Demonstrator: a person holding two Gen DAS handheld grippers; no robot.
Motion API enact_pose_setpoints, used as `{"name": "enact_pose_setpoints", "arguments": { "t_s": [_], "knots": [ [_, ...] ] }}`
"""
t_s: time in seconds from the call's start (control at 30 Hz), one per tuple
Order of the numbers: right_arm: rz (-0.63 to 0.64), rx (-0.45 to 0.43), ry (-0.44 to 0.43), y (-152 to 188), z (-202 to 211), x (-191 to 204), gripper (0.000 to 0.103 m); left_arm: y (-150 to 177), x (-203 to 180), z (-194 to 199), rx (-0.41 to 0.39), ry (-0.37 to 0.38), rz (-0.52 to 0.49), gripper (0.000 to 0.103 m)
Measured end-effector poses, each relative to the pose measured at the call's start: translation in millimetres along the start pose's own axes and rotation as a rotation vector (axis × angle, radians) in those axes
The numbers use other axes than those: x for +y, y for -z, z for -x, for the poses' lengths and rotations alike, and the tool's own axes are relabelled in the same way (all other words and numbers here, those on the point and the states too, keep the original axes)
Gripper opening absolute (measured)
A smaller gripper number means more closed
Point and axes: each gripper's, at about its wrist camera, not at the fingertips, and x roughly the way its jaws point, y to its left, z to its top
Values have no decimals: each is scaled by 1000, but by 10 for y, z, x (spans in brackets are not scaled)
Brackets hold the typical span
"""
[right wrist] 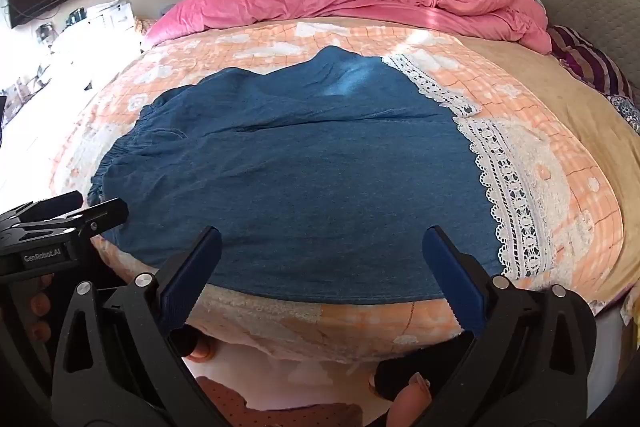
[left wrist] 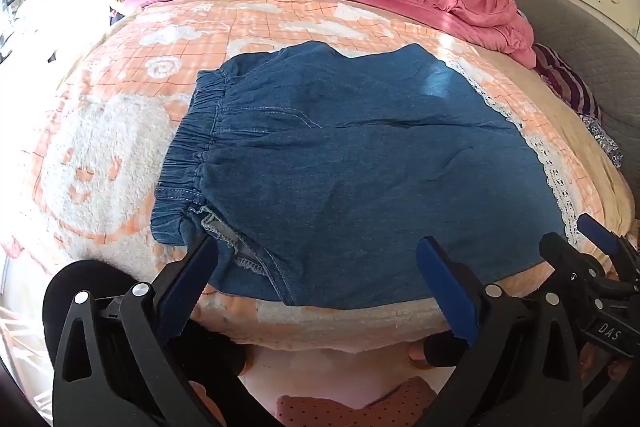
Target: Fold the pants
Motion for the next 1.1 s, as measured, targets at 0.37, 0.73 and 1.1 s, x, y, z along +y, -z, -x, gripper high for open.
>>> {"name": "enact_pose_setpoints", "arguments": {
  "t_s": [0.37,0.73,1.1],
  "knots": [
    [-24,-6,18,-71,62,-28,95,9,-156,59,-15,10,2,99],
    [-25,-11,12,-9,68,-57,95,2,-17,79,-18,36,9,99],
    [-25,-14,13,-14,75,-62,95,-11,12,98,-19,40,10,99]
  ]
}}
